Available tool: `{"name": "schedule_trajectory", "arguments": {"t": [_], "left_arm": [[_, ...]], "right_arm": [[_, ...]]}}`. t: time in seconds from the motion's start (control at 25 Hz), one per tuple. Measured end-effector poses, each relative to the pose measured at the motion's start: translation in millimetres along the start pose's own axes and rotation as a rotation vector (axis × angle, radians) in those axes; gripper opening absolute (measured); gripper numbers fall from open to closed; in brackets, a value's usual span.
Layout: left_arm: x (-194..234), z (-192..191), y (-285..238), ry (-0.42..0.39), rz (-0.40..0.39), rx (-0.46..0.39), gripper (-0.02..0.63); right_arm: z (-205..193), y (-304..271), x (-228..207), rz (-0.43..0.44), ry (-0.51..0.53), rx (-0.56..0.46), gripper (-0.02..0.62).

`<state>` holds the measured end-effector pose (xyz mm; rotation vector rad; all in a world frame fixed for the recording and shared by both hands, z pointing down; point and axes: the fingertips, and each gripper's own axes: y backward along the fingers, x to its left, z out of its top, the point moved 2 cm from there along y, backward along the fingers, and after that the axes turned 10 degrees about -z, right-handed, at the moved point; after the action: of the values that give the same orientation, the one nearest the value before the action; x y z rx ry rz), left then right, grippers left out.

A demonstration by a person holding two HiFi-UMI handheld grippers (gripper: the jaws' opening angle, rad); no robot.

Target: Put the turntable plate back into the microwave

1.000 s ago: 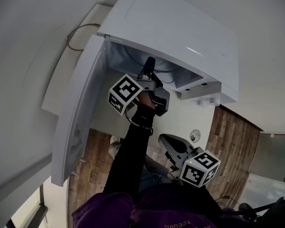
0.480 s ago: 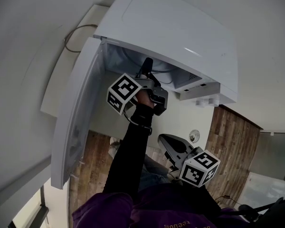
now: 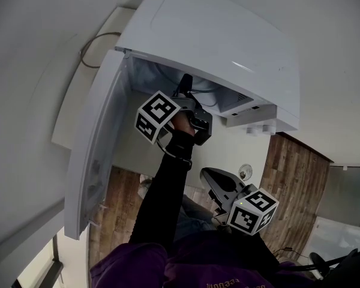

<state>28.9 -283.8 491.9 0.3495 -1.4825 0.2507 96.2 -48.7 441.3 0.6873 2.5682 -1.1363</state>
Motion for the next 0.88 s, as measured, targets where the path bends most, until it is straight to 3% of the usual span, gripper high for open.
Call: {"name": "schedule_trajectory", "arguments": {"t": [0.24,0.52,0.88], "left_arm": [[10,-1,4,-0.019,0.094,0.013,0.031],[19,1,5,-0.074,0.236,0.040,0.046],[26,0,4,-0.135,0.361,0.056,0.055]], "right_arm": [[4,0,-1,0.008,-0.012,-0.007,0.009],[6,-4,2,0.034,-0.030,-0.004,0.009],[8,-5,1,0.045,-0.038,-0.002,0.009]]}}
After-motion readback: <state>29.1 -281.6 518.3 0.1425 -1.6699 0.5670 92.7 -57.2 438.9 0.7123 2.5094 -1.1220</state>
